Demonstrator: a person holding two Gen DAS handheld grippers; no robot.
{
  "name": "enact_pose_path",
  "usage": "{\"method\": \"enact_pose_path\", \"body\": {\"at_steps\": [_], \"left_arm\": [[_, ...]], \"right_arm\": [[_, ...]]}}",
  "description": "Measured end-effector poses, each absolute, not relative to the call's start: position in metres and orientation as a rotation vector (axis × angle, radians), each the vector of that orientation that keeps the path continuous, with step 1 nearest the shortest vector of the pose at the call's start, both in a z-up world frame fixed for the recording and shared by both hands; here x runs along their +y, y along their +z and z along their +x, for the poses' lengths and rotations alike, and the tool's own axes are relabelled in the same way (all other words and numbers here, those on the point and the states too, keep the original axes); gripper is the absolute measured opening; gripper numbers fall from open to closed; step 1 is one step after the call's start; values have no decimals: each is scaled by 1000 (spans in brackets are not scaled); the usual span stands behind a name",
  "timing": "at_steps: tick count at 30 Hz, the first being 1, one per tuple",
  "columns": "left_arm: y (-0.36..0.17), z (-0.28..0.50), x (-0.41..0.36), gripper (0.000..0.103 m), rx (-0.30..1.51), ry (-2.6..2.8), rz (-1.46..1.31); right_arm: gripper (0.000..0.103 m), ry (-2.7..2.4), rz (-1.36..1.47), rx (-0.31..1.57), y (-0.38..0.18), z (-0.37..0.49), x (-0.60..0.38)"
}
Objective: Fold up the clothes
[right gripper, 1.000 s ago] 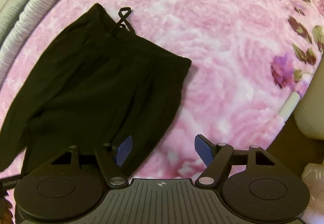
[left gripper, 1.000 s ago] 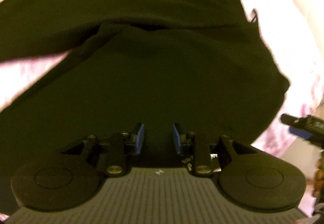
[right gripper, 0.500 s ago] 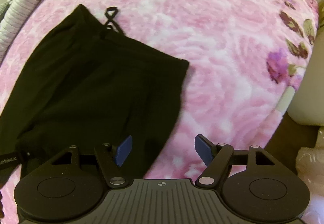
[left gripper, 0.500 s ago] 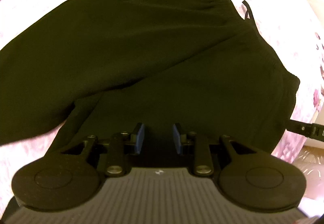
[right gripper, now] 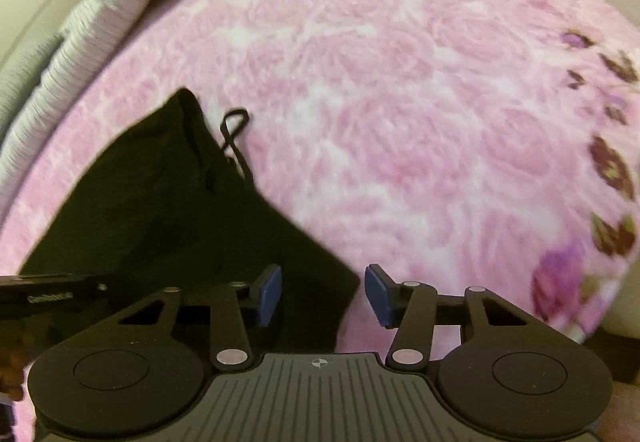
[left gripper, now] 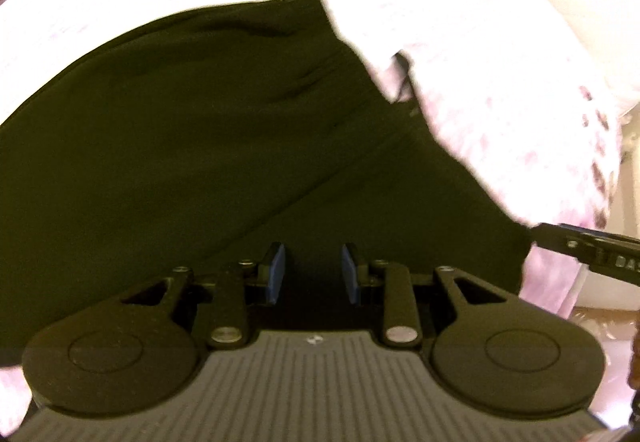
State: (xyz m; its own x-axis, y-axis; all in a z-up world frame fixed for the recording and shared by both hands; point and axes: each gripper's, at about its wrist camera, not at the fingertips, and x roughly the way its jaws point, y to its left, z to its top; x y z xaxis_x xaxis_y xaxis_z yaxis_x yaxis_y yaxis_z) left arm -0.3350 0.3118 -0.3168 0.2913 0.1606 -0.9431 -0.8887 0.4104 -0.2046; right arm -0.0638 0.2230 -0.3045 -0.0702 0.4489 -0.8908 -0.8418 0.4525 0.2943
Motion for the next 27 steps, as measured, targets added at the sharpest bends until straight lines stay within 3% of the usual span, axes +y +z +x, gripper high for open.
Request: {"method": "enact_pose_path", "body": {"at_steps": [1,3,16,22,24,25,27], "left_arm": [[-318,-328,315,26,1022,825,-871],[-322,-315,322,26,1016,819,-863],[-333,-269,364,27,924,681,-866],[-352,-237,379,28,987,650,-737],[-357,-231,380,25,1007,631,-688],[-360,-229,381,9,1010,612,-667],[-361,-226,382,3,1008,590,-650]], "right_arm": [[29,1137,-402,1232,-307,-60,227],[21,1185,-397,1239,-314,-54,235],[21,1239,-310,1316,-354,-38,283],[21,1211,-217,1381,-364,-23,272],[21,1205,-191,1394,-366,-20,268],[21,1201,-183,1396,-366,-19,268],[21,1195,-169,1400,-367,-19,267]]}}
